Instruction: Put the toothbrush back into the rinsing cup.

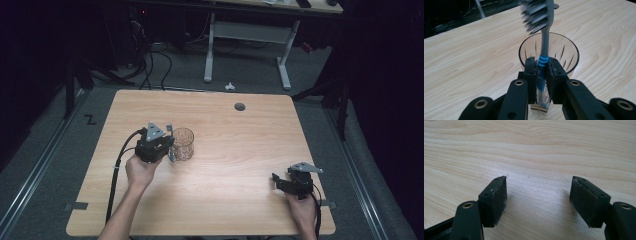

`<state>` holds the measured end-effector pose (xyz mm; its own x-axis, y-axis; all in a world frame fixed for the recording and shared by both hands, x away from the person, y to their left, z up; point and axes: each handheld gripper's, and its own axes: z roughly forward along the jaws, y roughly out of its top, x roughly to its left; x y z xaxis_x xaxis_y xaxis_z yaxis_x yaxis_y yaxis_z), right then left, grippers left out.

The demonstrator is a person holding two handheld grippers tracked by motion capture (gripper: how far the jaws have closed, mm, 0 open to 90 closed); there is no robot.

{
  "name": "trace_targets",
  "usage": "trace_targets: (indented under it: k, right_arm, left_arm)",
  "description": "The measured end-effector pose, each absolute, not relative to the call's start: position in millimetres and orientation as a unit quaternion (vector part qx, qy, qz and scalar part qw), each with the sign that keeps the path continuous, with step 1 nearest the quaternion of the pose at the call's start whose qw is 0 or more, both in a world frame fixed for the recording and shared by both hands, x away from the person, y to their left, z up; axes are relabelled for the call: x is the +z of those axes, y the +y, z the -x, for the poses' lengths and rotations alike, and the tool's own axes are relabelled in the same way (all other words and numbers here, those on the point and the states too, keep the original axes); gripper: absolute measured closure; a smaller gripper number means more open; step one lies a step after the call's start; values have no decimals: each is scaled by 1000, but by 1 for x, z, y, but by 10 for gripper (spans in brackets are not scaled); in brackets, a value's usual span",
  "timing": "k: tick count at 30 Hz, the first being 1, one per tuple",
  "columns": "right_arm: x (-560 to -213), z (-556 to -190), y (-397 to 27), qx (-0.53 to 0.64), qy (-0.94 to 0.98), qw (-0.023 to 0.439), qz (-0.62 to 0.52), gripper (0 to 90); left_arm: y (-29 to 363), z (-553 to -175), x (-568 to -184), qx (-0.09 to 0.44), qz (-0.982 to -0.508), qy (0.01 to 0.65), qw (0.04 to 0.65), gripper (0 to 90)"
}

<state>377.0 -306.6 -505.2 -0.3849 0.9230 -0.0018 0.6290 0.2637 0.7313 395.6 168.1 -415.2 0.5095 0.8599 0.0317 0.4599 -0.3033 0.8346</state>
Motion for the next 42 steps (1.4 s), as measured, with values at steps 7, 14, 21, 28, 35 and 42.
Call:
trace_targets:
  k: [7, 14, 21, 28, 35, 42]
  right_arm:
    - [-505, -377, -307, 331, 763, 222, -508, 304]
    - [-505, -377, -306, 331, 763, 222, -508, 304]
    - [-505, -377, -306, 330, 764, 223, -507, 304]
    - [-505, -377, -306, 330, 764, 223, -507, 304]
    - [-505, -377, -306, 330, 764, 223, -507, 304]
    - [-505, -377, -306, 330, 764, 224, -507, 304]
  left_arm:
    - [169, -396, -415, 242, -770, 433, 401, 790]
    - [171, -395, -414, 240, -767, 436, 406, 739]
    - [175, -393, -410, 240, -761, 440, 412, 675]
    - [180, -389, -405, 238, -753, 446, 422, 616]
    - [188, -384, -400, 241, -745, 453, 427, 574]
    - [193, -381, -397, 244, -740, 455, 432, 567]
